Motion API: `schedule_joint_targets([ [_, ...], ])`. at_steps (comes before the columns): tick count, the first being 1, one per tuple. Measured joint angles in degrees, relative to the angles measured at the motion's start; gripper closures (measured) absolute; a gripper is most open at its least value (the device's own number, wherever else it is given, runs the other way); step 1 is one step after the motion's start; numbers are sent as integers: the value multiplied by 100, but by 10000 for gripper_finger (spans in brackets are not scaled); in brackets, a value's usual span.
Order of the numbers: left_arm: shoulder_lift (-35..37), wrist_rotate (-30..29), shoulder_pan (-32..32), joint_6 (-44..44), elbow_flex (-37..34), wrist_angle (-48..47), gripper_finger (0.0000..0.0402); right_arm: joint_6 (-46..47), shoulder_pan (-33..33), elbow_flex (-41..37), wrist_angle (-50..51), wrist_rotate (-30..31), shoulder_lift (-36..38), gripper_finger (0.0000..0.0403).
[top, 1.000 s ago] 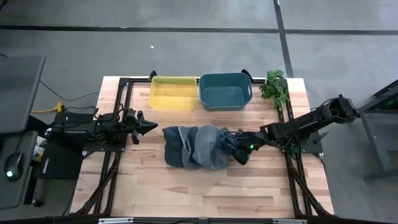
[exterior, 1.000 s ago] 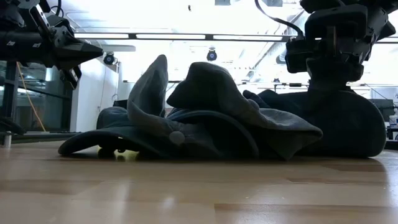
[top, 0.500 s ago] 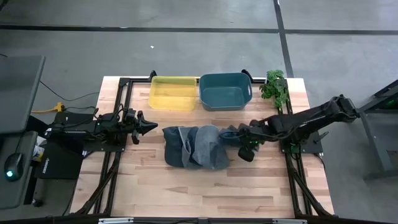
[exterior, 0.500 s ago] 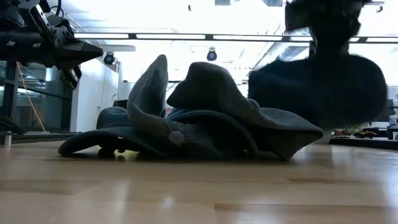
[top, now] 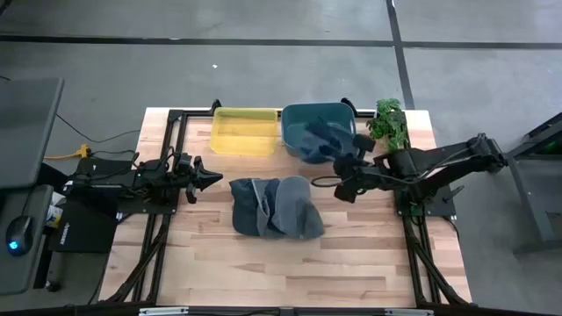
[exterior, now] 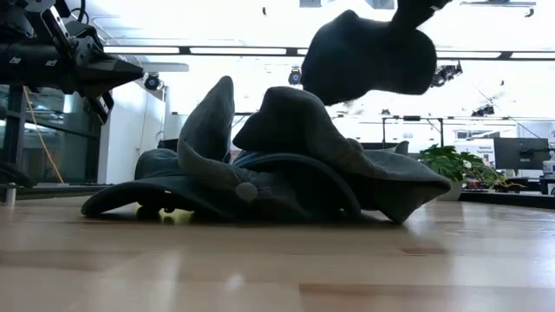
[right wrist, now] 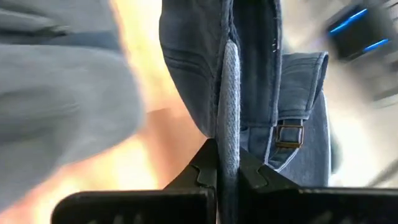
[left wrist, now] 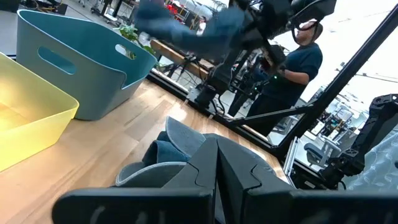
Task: Pick & Place hat
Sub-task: Put the right blue cap into the blue bin
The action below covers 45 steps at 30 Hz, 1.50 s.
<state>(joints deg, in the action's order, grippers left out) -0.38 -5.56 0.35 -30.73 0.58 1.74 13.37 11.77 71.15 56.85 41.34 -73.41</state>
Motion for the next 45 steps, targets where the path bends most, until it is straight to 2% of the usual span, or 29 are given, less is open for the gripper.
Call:
schedule_joint_targets([
  [4,0,0,1,-1,0,0,401,-790,-286,0,-29,677,-21,398],
  [9,0,0,0,1,0,0,401,-1803,-889,-115,-314,1103,-87,398],
  [16,0,0,-1,-1,0,0,401,-3631,-1832,-910,-2020,787,-92,398],
  [20,0,0,1,1,0,0,401,-4178,-2177,-1337,-3041,306,-92,398],
  [24,0,0,-1,-1,0,0,401,-4490,-2394,-1610,-3646,-110,-92,398],
  [30,0,0,0,1,0,0,401,-4393,-2598,-1672,-3827,-631,-92,398],
  [45,0,0,-1,-1,0,0,401,-4127,-2679,-1672,-3831,-713,-92,398],
])
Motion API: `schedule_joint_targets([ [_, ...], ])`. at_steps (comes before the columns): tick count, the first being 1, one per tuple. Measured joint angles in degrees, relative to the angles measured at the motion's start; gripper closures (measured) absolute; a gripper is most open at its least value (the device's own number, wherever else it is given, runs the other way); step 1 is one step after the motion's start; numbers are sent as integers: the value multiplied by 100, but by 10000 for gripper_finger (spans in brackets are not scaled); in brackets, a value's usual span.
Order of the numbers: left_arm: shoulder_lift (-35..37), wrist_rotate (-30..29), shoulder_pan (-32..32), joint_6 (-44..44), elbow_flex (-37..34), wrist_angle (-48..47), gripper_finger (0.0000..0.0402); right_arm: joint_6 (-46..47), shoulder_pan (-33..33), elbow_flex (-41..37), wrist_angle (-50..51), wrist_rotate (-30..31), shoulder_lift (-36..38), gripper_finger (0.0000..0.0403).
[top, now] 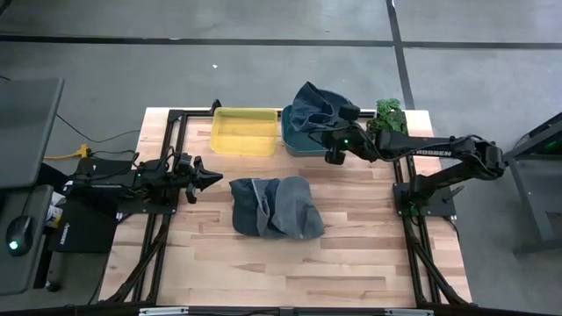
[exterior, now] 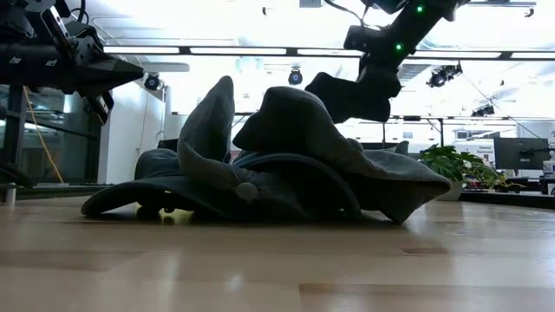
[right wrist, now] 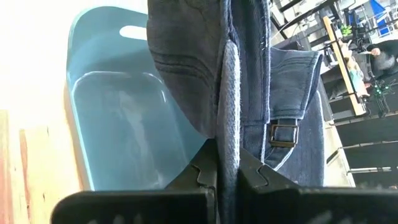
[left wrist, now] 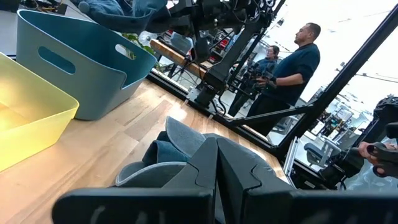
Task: Pick & Place hat
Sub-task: Put the right blue cap into the blue bin
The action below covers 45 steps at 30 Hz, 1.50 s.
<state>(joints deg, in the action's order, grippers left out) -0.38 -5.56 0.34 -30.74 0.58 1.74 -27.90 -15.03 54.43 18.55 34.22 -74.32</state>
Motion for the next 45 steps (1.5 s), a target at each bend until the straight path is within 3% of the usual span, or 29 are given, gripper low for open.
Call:
schedule_joint_targets([
  [15,0,0,0,0,0,0,401,354,-314,0,49,-323,0,399],
  [19,0,-1,0,1,0,0,401,364,-498,2,80,-813,-103,399],
  [37,0,-6,1,1,0,0,401,345,-828,2,-57,-1957,-1109,396],
  [45,0,4,2,0,0,0,401,353,-877,2,57,-1937,-1126,350],
])
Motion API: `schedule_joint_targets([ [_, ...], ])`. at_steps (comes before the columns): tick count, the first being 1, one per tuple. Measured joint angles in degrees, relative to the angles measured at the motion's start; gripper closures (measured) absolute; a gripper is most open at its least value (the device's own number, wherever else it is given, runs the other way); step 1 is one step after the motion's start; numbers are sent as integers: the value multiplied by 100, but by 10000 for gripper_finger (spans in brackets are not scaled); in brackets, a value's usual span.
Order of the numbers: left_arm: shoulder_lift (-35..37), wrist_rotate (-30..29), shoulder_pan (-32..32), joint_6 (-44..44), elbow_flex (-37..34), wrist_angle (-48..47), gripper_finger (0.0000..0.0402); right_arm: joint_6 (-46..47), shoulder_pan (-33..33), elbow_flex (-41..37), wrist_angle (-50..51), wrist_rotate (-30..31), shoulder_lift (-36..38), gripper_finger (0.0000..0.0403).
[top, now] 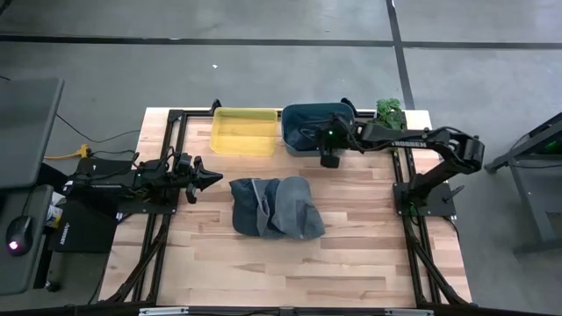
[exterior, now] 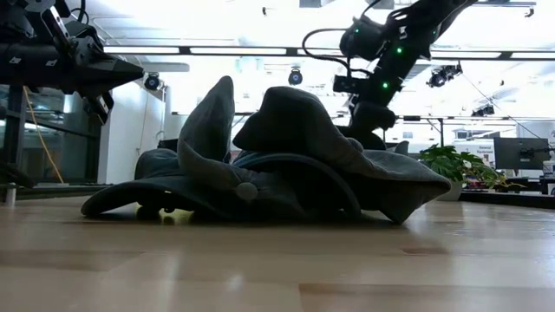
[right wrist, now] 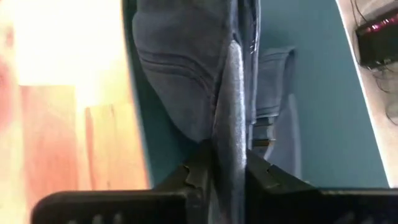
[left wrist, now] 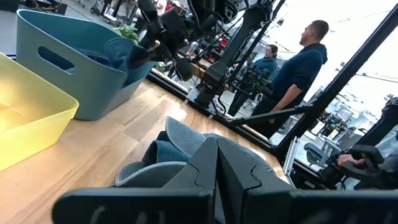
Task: Pick & Place hat
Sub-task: Put the right blue cap into the blue bin
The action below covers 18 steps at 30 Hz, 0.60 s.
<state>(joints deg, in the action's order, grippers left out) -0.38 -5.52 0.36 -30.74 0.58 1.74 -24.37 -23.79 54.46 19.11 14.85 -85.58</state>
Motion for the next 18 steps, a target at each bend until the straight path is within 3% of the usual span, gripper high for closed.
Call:
schedule_joint_targets([
  [10,0,-2,0,0,0,0,401,338,-242,0,245,207,0,270],
  [18,0,-2,0,0,0,0,401,337,-278,0,418,819,157,218],
])
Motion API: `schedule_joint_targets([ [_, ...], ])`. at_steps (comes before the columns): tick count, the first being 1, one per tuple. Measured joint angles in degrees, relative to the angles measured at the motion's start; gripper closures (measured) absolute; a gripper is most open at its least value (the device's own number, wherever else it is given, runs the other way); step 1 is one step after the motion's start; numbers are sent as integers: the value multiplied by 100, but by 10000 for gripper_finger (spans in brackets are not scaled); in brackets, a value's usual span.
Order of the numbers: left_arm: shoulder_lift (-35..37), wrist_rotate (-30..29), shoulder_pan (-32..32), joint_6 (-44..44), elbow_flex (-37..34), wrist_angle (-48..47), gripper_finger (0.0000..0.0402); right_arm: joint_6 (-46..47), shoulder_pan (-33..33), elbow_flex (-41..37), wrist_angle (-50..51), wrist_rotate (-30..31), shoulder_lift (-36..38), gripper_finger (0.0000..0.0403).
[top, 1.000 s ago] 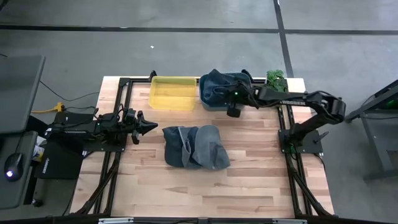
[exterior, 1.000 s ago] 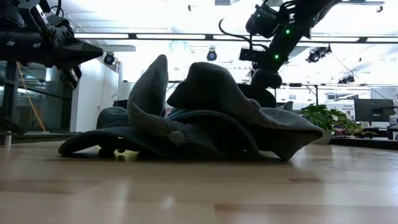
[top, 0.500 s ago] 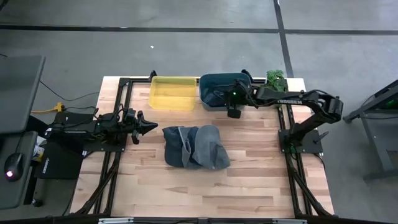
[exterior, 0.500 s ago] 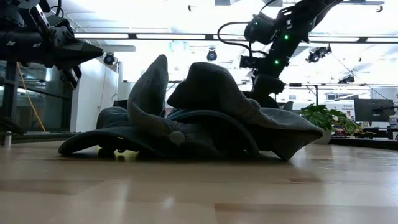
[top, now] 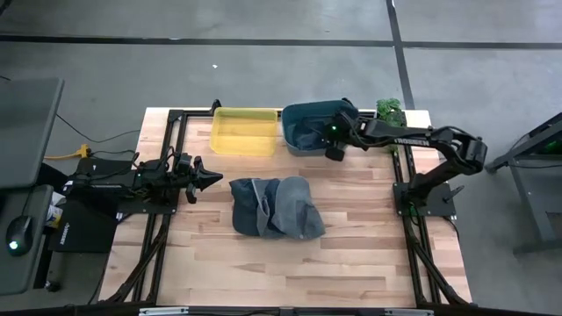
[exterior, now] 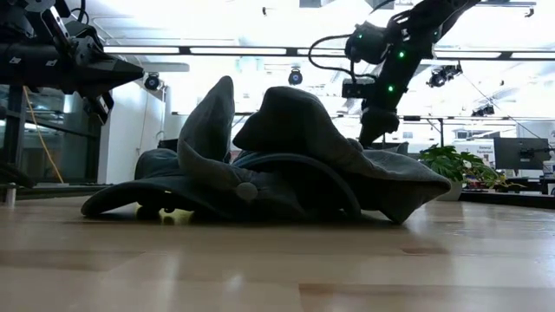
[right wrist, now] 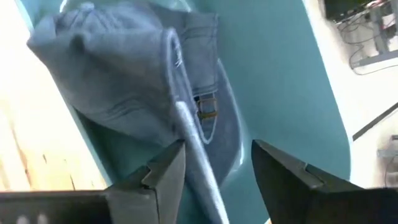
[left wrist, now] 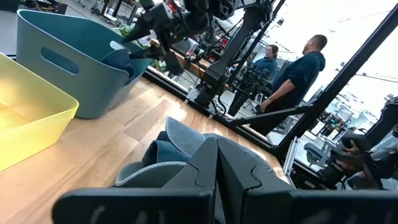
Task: Pick & Place hat
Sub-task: Put the right blue cap into the blue bin, then put the right gray cap into the yellow bin
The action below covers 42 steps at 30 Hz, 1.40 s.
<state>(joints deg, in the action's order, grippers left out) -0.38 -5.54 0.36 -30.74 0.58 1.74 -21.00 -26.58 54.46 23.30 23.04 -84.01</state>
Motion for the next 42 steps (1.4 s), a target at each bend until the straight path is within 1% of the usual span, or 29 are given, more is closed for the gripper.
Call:
schedule_joint_targets([
  [5,0,0,-1,1,0,0,401,0,9,0,-5,120,258,203],
  [9,-2,-2,-2,0,0,0,401,284,207,0,100,-50,506,199],
  [13,0,-2,-1,0,0,0,401,829,555,0,283,-721,744,198],
  [19,-2,-3,0,0,0,0,401,1587,1191,2,377,-2243,882,198],
  [21,-2,-4,-2,1,0,0,401,1805,1384,2,408,-2604,882,198],
  [22,-1,-5,0,0,0,0,401,1913,1480,2,411,-2689,882,198],
  [27,-1,-4,-2,2,0,0,401,2361,1924,2,406,-2705,840,198],
  [31,0,-7,-2,0,0,0,401,2571,2123,2,382,-2834,516,198],
  [35,0,-4,-2,0,0,0,401,2700,2134,2,168,-3050,133,198],
  [37,0,-4,0,0,0,0,401,2679,2122,53,124,-3058,-43,198],
  [42,-1,-4,-1,1,0,0,401,2398,1965,475,124,-3053,-406,198],
])
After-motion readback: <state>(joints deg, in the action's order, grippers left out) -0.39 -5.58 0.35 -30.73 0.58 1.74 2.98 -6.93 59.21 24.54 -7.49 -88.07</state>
